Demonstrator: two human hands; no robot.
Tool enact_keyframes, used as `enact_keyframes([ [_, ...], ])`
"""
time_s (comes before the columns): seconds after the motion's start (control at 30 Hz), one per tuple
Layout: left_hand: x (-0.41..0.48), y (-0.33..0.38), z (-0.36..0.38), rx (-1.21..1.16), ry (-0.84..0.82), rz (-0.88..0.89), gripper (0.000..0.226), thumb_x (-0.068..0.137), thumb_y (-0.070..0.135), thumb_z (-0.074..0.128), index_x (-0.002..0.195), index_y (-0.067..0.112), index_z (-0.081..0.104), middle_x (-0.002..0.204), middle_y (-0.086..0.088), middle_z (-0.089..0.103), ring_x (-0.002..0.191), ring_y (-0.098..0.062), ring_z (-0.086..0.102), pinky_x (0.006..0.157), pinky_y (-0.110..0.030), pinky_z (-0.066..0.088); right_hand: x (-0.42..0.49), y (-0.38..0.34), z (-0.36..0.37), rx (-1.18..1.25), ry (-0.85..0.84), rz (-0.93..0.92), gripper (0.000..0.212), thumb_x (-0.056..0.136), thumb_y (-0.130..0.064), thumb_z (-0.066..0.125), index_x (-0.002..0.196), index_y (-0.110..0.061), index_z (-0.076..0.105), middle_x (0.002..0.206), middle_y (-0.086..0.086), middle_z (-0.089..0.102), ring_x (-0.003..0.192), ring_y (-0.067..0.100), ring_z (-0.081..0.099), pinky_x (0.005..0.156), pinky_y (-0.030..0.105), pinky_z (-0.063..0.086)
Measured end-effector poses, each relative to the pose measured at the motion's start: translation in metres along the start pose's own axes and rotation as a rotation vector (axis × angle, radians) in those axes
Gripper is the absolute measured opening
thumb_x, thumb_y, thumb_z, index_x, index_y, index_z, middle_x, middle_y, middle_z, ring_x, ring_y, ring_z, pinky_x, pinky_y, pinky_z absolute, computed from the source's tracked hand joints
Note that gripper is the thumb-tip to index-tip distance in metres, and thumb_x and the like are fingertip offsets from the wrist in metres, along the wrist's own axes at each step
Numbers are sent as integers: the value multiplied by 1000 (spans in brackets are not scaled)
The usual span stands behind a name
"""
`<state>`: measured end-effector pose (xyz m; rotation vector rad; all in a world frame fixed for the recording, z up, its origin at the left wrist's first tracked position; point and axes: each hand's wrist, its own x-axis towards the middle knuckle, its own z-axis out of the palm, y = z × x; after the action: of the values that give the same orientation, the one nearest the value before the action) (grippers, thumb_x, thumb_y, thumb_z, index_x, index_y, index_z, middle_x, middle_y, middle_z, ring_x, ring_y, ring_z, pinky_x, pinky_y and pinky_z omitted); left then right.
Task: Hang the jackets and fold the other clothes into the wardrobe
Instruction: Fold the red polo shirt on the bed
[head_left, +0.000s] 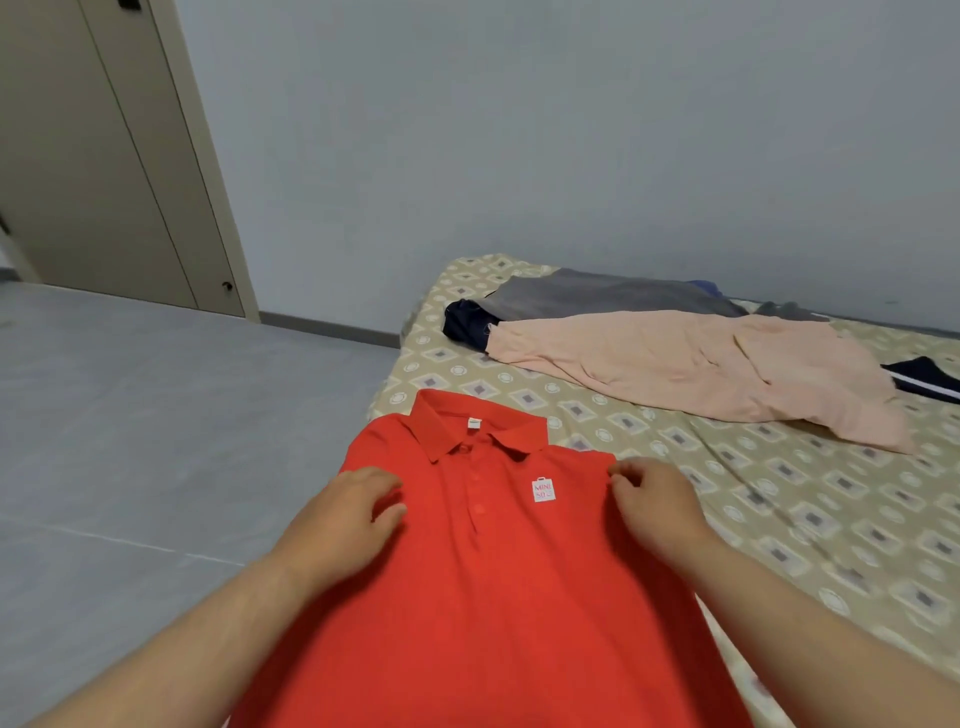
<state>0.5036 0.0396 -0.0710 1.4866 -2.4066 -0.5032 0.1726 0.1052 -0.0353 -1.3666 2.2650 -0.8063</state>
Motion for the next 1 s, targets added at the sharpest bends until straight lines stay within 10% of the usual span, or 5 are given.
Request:
enact_keyframes([
  [0.13, 69, -23, -3, -101, 102, -62, 42, 97, 21, 54, 138, 14, 53, 139, -5, 56, 128, -24, 50, 108, -32, 36, 66, -23, 25, -167, -21, -88, 32, 99, -25, 51, 123, -9, 67, 131, 7, 63, 126, 27, 54, 100, 32, 39],
  [0.43, 145, -39, 19, -47, 44, -115, 19, 88, 39, 63, 82, 21, 63, 88, -1, 64, 92, -29, 59, 84, -42, 48, 102, -38, 62, 67, -517, 70, 32, 81, -32, 78, 68, -18, 52, 65, 3, 56, 60, 17, 50, 58, 27, 40],
  [0.67, 175, -20, 25, 16, 297, -136, 22, 92, 30, 60, 73, 20, 53, 87, -6, 65, 89, -34, 59, 73, -37, 40, 138, -39, 58, 69, 75, -104, 14, 83, -16, 73, 76, -17, 60, 73, 3, 62, 66, 20, 56, 59, 27, 39],
  [0.87, 147, 35, 57, -134, 351, 50, 47, 87, 7, 50, 133, 15, 56, 143, -13, 47, 132, -34, 39, 111, -39, 30, 124, -11, 40, 260, -255, 182, 37, 97, -46, 52, 81, -16, 66, 67, -2, 62, 53, 12, 53, 50, 25, 37],
  [1.0, 120, 87, 88, -244, 30, 272, 64, 91, 43, 51, 151, 25, 34, 162, -3, 23, 150, -20, 13, 120, -32, 9, 98, 38, 0, 399, -445, 511, 32, 97, -37, 54, 99, -9, 68, 76, 6, 69, 59, 15, 63, 53, 22, 47],
])
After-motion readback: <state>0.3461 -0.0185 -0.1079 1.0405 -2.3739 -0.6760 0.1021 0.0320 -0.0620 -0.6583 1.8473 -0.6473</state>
